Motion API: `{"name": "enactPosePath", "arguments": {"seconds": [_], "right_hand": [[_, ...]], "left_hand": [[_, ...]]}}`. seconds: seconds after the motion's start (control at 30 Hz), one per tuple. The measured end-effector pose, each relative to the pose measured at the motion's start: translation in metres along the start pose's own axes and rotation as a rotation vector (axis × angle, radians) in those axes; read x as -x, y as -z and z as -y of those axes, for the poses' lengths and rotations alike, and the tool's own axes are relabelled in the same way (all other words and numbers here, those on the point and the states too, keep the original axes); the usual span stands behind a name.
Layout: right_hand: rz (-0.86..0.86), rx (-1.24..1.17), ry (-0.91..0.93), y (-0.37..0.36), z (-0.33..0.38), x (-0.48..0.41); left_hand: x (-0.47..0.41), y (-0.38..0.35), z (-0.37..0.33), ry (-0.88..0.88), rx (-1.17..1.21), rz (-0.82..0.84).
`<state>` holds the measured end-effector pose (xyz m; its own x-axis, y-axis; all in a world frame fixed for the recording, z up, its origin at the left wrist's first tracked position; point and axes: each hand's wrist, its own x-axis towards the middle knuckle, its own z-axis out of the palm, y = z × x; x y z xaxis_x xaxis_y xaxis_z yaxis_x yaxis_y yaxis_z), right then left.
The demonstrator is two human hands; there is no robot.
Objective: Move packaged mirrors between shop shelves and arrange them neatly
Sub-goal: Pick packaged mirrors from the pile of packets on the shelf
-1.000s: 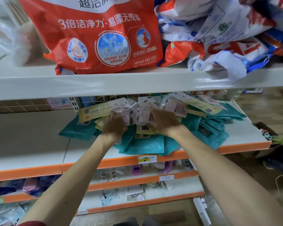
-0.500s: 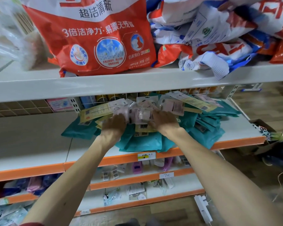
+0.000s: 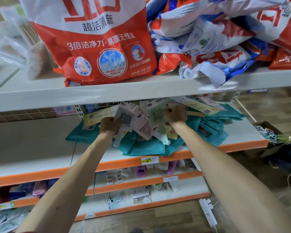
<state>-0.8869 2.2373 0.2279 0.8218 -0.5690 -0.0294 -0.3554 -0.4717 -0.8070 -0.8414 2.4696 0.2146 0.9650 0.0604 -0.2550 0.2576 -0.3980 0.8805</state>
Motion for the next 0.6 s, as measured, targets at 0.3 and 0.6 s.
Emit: {"name": "enactPosePath", "arguments": {"seconds": [0.3, 0.6], "right_hand": [[0.038, -0.18, -0.202, -0.013, -0.036, -0.003], [0.017, -0.259, -0.3, 0.008, 0.0, 0.022]], "left_hand": [[-0.022, 0.003, 0.029, 0.055, -0.049, -0.033], [-0.002, 0.032, 0.007, 0.134, 0.313, -0.045]]}}
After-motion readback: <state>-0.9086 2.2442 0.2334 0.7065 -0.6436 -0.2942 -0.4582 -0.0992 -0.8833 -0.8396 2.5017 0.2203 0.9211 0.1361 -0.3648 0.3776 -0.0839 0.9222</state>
